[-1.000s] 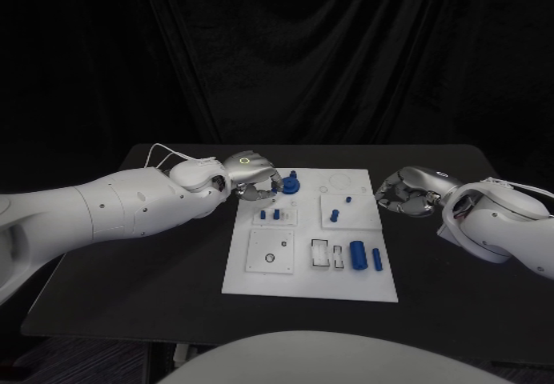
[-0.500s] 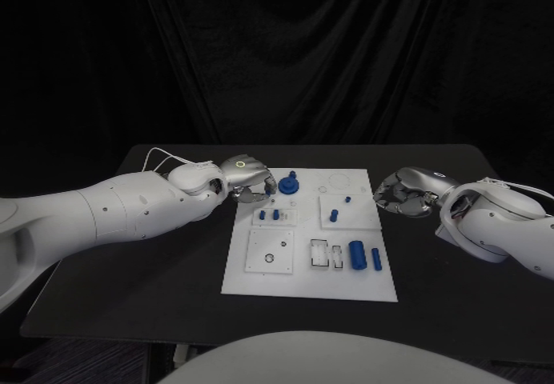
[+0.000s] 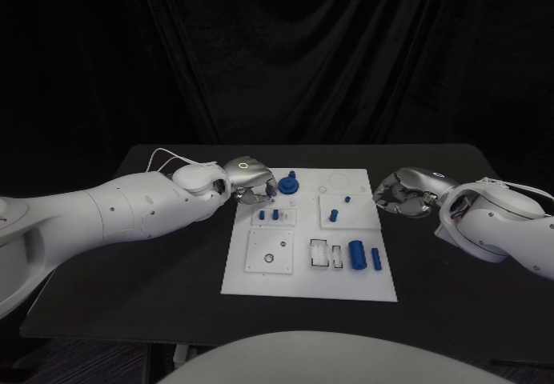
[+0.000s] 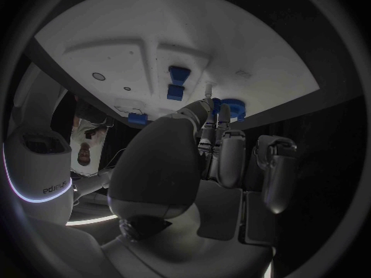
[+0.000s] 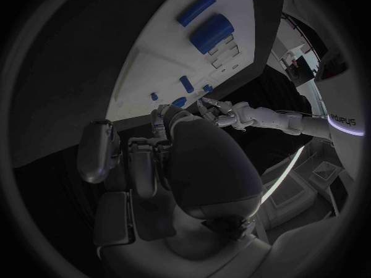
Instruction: Assemble the parts on the task board
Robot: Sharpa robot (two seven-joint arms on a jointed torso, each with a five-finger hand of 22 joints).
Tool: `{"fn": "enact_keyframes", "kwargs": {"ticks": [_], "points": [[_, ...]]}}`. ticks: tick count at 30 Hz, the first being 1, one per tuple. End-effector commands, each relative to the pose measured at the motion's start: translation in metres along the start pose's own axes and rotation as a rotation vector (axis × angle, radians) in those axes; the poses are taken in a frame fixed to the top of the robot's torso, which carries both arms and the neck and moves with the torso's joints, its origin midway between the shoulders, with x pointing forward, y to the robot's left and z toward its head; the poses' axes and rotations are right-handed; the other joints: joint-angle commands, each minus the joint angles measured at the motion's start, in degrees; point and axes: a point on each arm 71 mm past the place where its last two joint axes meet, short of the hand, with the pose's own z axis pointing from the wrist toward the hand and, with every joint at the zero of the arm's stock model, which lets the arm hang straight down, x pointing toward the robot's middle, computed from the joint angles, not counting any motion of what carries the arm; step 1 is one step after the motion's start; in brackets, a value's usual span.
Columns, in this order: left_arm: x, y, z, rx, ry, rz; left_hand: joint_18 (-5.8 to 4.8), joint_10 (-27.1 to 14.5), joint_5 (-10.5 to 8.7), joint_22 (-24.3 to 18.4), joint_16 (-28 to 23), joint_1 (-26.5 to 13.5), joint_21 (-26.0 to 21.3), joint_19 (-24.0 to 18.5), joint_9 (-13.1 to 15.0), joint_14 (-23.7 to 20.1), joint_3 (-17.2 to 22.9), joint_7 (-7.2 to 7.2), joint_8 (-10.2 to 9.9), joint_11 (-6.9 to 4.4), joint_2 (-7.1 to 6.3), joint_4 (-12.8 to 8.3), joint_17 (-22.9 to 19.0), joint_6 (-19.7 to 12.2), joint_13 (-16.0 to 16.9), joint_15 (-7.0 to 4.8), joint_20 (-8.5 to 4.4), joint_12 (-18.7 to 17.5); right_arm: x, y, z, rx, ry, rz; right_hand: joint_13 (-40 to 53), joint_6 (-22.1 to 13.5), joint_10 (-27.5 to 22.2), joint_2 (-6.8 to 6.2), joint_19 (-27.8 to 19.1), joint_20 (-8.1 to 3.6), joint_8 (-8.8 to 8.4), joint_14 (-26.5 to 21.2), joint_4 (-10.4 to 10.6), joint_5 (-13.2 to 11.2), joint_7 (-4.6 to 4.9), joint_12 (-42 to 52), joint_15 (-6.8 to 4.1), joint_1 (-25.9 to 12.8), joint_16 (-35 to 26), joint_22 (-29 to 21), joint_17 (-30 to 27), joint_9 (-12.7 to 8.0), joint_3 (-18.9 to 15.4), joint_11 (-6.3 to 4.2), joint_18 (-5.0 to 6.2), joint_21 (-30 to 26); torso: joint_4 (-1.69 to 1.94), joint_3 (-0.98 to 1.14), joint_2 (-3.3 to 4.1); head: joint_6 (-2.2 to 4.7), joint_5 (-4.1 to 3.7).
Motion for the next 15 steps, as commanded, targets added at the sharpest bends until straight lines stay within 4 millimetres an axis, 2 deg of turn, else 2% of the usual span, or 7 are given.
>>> {"fn": "enact_keyframes", "kwargs": {"ticks": [1, 15], "points": [[0.0034, -0.0018, 0.0014, 0.005, 0.029, -0.007, -0.36, 0.5, 0.17, 15.1, -0.2, 0.4, -0.2, 6.0, -0.1, -0.5, 0.1, 0.11, 0.0, -0.06, -0.2, -0.3, -0.1, 0.4, 0.0, 0.13, -0.48, 0.2, 0.0015, -0.001, -0.0002, 0.014, 0.007, 0.0, 14.3, -0.2, 5.3, 0.05, -0.4, -0.04, -0.07, 5.6, 0.0, 0.3, 0.02, -0.3, 0.39, -0.6, -0.3, 9.6, 14.1, -0.1, 0.3, 0.41, 0.57, -0.3, -0.02, 0.05, 0.01, 0.01, -0.05], [0.007, -0.0064, 0.0059, 0.014, 0.05, -0.014, -0.36, 0.5, 0.15, 15.1, -0.3, 0.4, -0.2, 6.0, -0.1, -0.5, 0.1, 0.13, -0.1, -0.04, -0.18, -0.3, -0.2, 0.4, 0.1, 0.09, -0.51, 0.2, 0.0019, 0.0002, 0.0007, 0.011, 0.008, 0.0, 14.1, -0.2, 5.0, 0.05, -0.4, -0.04, -0.07, 5.7, -0.1, 0.3, 0.02, -0.4, 0.4, -0.7, -0.3, 9.6, 14.1, -0.1, 0.4, 0.42, 0.57, -0.3, -0.02, 0.0, -0.02, 0.01, 0.01]]}}
